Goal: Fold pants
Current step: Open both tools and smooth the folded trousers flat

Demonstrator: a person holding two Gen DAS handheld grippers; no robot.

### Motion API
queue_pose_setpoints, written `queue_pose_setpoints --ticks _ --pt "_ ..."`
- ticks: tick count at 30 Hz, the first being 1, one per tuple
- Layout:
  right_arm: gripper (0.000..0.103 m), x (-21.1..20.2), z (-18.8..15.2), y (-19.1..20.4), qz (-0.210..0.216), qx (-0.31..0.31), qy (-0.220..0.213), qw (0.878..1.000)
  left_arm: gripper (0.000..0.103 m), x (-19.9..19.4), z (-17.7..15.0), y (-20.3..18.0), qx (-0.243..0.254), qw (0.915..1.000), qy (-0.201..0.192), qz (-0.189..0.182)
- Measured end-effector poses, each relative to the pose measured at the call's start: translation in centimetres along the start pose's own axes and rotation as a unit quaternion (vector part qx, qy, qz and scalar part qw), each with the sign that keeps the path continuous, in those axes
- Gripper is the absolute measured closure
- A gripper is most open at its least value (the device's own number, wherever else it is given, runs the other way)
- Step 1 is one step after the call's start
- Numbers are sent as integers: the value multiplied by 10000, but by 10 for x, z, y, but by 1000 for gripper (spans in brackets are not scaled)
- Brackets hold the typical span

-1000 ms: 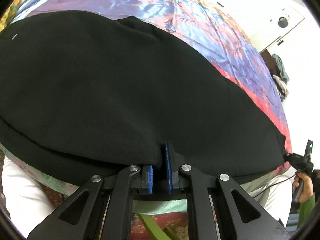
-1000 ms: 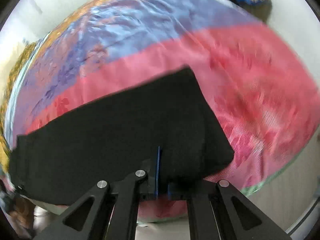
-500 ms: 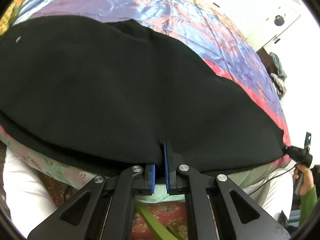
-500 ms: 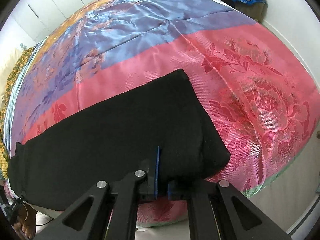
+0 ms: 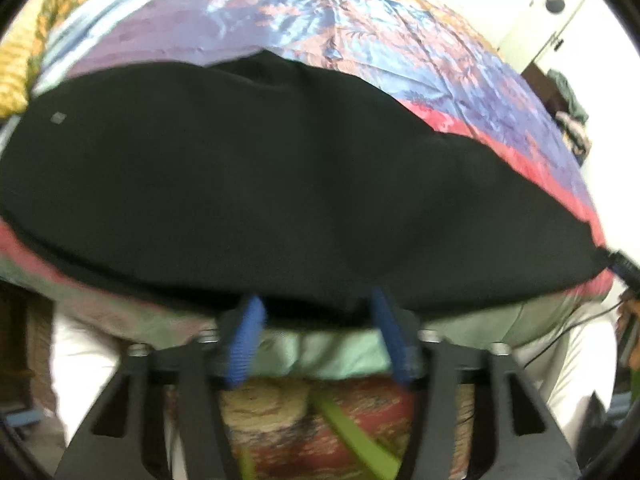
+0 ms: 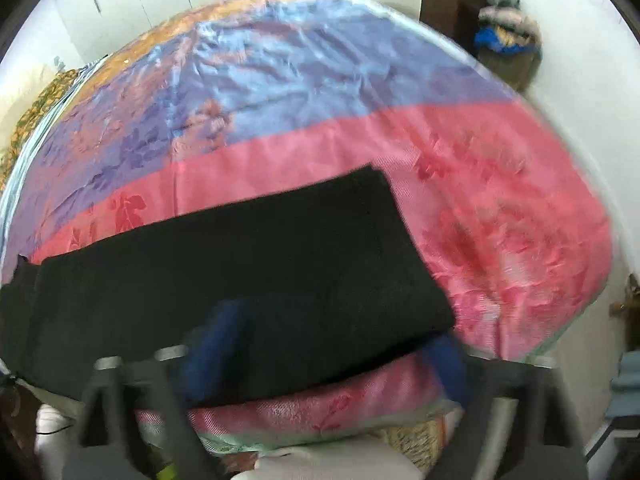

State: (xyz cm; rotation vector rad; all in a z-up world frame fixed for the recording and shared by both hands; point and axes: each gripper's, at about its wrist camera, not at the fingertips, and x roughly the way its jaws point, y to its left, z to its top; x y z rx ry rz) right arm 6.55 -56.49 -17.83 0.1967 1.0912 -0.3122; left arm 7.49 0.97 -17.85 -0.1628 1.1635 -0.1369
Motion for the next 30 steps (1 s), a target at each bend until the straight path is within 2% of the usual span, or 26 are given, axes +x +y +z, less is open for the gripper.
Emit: queue_pose_setpoints --ticks 3,4,6,7,8,9,11,13,15,17,19,22,26,30 --pt "8 -17 -12 -7 -344 275 -259 9987 39 -32 -7 8 228 9994 -172 170" --pt "8 -25 -16 -10 -529 403 -391 9970 38 -50 -5 12 274 9984 -403 291" --pt "8 -43 -20 -15 -862 596 -727 9918 33 -73 5 19 257 9962 -756 363" --pt "8 -53 -21 -15 -970 653 -917 9889 26 -83 15 24 206 9942 -979 386" --pt "8 -63 -20 -11 -1010 681 -1116 9863 20 -91 26 29 146 9920 -1189 394" --pt "8 -70 -19 -7 -982 671 -1232 9852 19 -95 41 34 77 9886 -1445 422" --pt "6 -81 -10 13 -760 525 -1451 9851 19 -87 63 41 18 9835 -1715 572" --pt "3 -81 -3 38 -454 327 -1468 9876 19 -59 85 49 -22 9834 -1677 692" --pt "3 -71 1 65 -85 123 -1382 9903 24 -24 94 59 -151 9871 -1373 812" --pt "3 -47 -1 95 366 -167 -1056 9936 43 11 87 73 -247 9924 -797 903" --pt "3 -19 -13 116 680 -330 -654 9950 47 39 59 87 -359 9947 -115 962" --pt "2 32 -38 133 814 -245 406 9956 47 26 29 84 63 9930 -200 1159" --pt "0 33 -38 140 608 -236 317 9974 46 -1 18 86 -75 9928 -260 1169" --pt "0 34 -39 134 747 -135 273 9967 30 -21 34 83 -223 9921 -686 1030"
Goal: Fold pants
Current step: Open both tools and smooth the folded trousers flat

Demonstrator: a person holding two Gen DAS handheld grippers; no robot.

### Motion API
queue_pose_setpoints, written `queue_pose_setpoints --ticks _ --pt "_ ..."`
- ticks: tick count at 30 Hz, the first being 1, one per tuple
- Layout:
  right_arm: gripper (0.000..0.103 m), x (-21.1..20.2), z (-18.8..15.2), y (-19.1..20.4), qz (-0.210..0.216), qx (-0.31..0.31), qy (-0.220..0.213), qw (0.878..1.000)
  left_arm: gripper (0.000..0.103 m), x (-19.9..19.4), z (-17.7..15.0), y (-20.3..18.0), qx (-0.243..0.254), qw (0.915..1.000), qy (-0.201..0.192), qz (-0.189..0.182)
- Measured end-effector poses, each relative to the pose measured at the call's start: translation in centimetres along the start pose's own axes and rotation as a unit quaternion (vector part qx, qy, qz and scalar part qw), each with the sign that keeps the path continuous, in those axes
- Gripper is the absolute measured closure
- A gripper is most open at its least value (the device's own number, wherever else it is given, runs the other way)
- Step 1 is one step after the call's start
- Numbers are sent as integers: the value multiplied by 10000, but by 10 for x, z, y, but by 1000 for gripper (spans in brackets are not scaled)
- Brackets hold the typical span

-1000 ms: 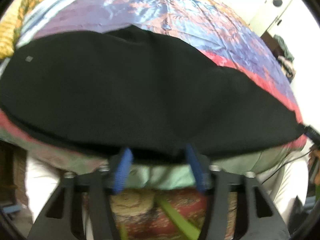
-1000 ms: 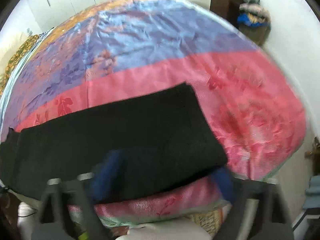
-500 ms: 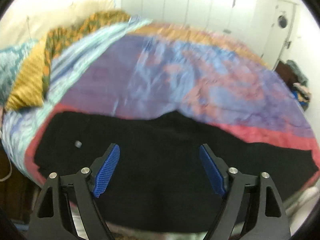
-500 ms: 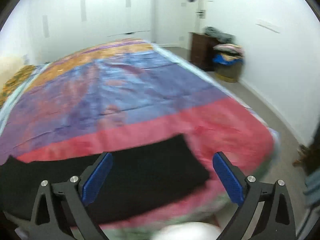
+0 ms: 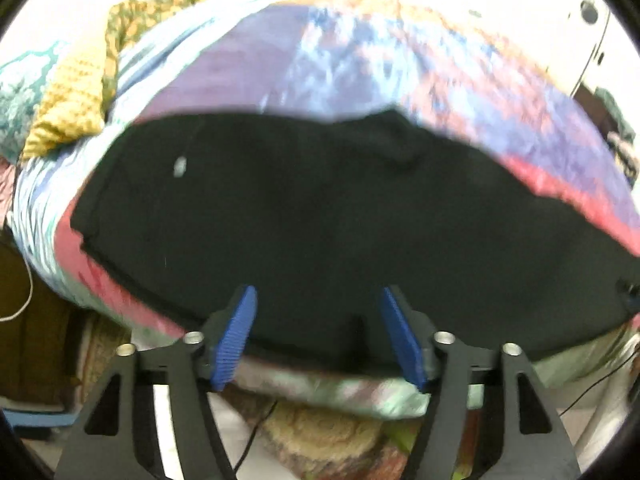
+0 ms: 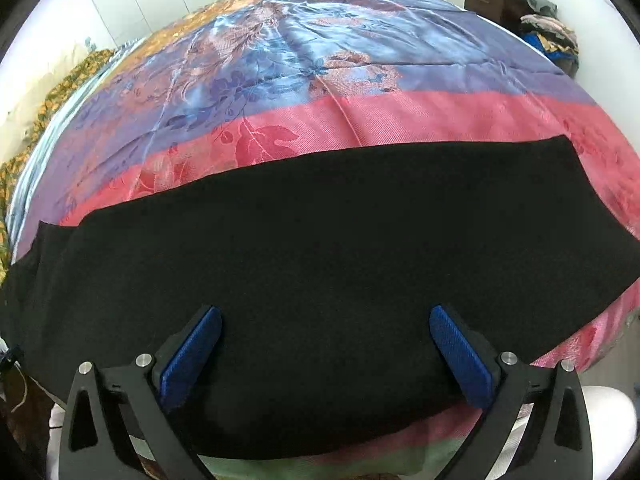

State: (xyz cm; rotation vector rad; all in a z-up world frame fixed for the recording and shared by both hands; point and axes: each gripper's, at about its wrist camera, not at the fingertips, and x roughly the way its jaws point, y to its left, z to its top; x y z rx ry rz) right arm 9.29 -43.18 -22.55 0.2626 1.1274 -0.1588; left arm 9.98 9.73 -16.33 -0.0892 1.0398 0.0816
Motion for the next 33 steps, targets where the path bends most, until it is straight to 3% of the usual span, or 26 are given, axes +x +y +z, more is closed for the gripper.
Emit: queue_pose_setpoints --ticks 4,7,10,12,14,18,23,26,30,33 --pt "0 2 -1 2 -75 -24 -41 10000 27 10 39 -21 299 9984 -468 50" --pt "0 5 -2 5 -123 -27 -94 9999 27 42 71 -30 599 9955 -626 372" --pt "0 6 -2 4 -112 -5 -118 9999 27 74 84 -19 477 9959 -393 665" --pt "0 6 -2 4 -105 -5 -124 9999 25 105 78 10 -6 9946 103 1031" --pt "0 7 -2 4 -103 -12 -128 9999 25 107 65 30 -359 9962 3 800" --pt "0 6 -2 4 -164 -43 -110 9998 24 92 58 21 -17 9950 34 1000" --pt "0 7 -1 5 -185 -36 -113 9998 18 57 60 6 -403 9980 -217 441" --pt "0 7 -1 5 -183 -30 -110 9998 18 58 66 -23 -102 9990 -319 281" --pt "0 5 0 6 -170 10 -96 9998 18 73 69 -46 284 9982 -392 351" --pt "0 3 8 4 -58 -80 127 9999 17 104 61 -43 260 9987 11 430"
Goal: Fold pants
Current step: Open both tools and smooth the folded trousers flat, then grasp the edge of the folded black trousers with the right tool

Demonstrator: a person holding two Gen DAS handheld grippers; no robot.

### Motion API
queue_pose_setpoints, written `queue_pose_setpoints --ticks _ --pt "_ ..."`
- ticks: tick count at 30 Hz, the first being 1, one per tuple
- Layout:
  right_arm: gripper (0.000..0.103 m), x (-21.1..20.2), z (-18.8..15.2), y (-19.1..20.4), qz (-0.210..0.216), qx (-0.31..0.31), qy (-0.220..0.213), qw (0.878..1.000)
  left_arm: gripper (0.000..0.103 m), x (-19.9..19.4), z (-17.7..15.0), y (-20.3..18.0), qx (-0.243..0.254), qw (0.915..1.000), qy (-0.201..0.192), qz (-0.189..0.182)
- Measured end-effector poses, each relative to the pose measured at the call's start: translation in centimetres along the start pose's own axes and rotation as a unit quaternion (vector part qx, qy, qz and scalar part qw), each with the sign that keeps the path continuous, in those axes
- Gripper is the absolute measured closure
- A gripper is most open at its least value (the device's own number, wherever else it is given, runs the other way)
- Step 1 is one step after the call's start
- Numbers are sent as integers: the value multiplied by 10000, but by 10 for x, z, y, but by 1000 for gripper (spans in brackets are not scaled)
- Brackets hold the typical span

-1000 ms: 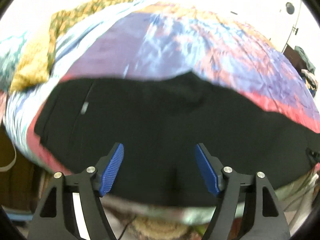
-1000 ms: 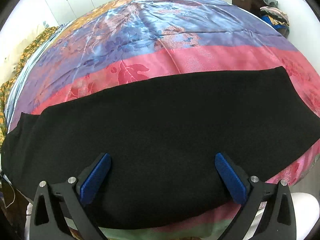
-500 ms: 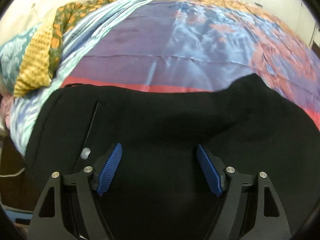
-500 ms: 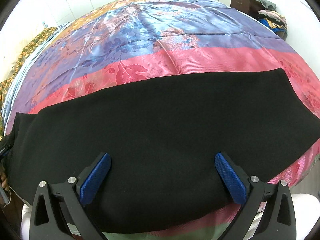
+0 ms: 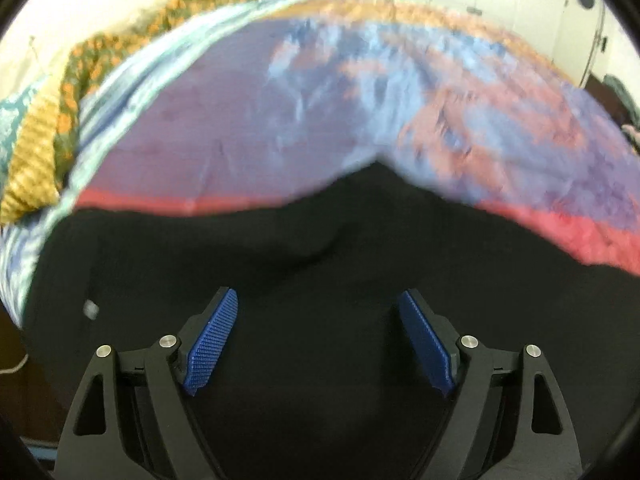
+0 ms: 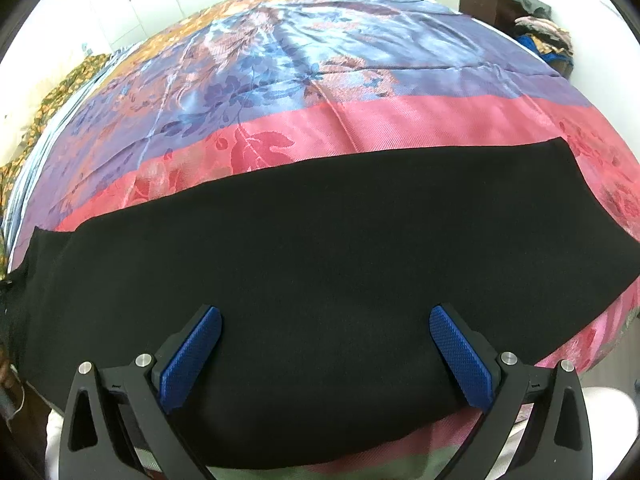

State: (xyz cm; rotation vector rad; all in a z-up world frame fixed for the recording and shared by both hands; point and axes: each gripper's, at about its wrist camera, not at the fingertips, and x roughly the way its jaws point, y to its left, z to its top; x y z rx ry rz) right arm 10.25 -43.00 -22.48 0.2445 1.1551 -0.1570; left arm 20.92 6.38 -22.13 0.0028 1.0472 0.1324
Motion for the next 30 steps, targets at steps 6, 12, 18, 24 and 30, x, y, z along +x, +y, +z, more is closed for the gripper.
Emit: queue_pose_setpoints --ticks 6,12,18,24,30 --pt "0 -4 24 -37 376 77 207 9990 5 10 -9 10 -213 9997 -72 -109" --pt "0 7 52 -91 408 564 449 9966 2 13 -12 7 -162 9998 -144 -9" --pt "0 8 61 -126 204 950 383 9945 2 13 -13 7 -161 9998 -154 -6" --pt "1 -2 65 -156 202 1260 273 9915 2 14 -13 7 -153 9997 -186 -7" --pt "1 -38 62 -209 80 1671 -220 9857 1 14 -13 6 -124 9997 -192 32"
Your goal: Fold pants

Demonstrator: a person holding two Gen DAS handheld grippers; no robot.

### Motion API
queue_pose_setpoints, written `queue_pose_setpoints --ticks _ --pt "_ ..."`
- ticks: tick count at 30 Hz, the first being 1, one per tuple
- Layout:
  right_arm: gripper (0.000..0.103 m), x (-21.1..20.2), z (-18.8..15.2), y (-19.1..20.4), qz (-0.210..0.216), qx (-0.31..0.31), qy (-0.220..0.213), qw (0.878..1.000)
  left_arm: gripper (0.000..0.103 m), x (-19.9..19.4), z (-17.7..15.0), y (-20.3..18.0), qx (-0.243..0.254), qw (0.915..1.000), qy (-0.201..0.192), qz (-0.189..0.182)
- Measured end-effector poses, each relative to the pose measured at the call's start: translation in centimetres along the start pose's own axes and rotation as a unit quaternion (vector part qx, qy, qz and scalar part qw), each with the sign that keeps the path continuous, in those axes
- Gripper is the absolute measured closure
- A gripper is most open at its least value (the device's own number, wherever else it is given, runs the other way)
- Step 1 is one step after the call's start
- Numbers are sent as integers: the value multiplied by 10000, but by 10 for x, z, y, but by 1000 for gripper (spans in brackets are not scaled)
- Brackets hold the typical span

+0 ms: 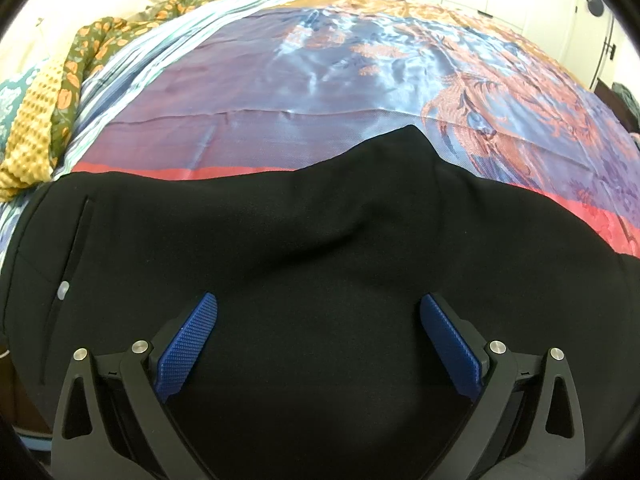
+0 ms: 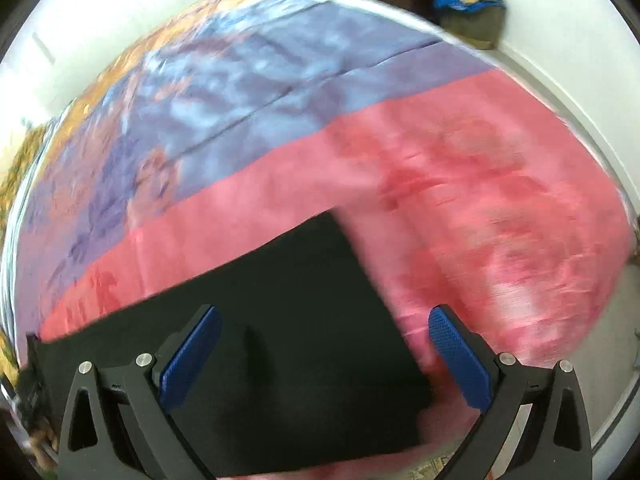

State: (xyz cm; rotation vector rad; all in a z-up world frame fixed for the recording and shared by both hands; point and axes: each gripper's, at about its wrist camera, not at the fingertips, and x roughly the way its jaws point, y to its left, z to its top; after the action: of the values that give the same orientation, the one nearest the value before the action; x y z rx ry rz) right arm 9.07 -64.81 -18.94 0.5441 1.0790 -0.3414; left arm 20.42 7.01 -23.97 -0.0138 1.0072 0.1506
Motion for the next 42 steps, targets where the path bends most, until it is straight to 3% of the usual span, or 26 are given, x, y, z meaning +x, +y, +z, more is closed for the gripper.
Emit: queue_pose_setpoints --ticks 4,8,11,14,20,23,24,25,27,31,35,37,38,40,42 --pt "1 -27 -8 -50 939 802 -294 9919 1 1 0 -2 24 10000 -4 56" --pt "1 -22 -32 -71 2006 1363 8 9701 1 1 0 -2 36 10000 -1 75" --pt "1 -14 -51 -73 2755 1713 281 9455 1 1 0 -2 39 10000 13 81" --pt "1 0 -56 -65 3200 1784 539 9289 1 1 0 -3 43 9999 18 92" --pt "5 13 -48 -56 2721 1501 670 9481 1 1 0 -2 24 9999 69 86" --pt "18 -3 -49 -42 1985 971 546 9737 1 -1 3 -3 -19 9997 167 161" --pt "28 -9 -51 -39 1751 755 489 9804 1 -2 3 -4 -50 9996 195 205" --pt "45 -12 -51 -35 1569 594 444 9848 1 -3 4 -4 -91 9994 221 246" --pt "62 -15 -51 -29 1251 442 351 9905 1 -6 3 -6 -151 9992 249 280" --pt "87 -13 -48 -37 953 534 313 9935 2 -17 -2 -11 -154 9993 258 206" --pt "88 -33 -45 -30 990 95 -122 9950 2 -29 -10 -26 114 9997 202 7" --pt "87 -23 -44 -37 927 183 10 9955 2 -31 -13 -36 308 9994 152 -23" --pt "82 -17 -45 -42 976 338 103 9946 2 -32 -14 -41 392 9992 121 4" --pt "56 -8 -50 -59 1159 744 204 9903 2 -34 -16 -45 422 9991 97 21" --pt "45 -9 -53 -68 1580 932 68 9830 2 -35 -17 -45 336 9993 139 -55"
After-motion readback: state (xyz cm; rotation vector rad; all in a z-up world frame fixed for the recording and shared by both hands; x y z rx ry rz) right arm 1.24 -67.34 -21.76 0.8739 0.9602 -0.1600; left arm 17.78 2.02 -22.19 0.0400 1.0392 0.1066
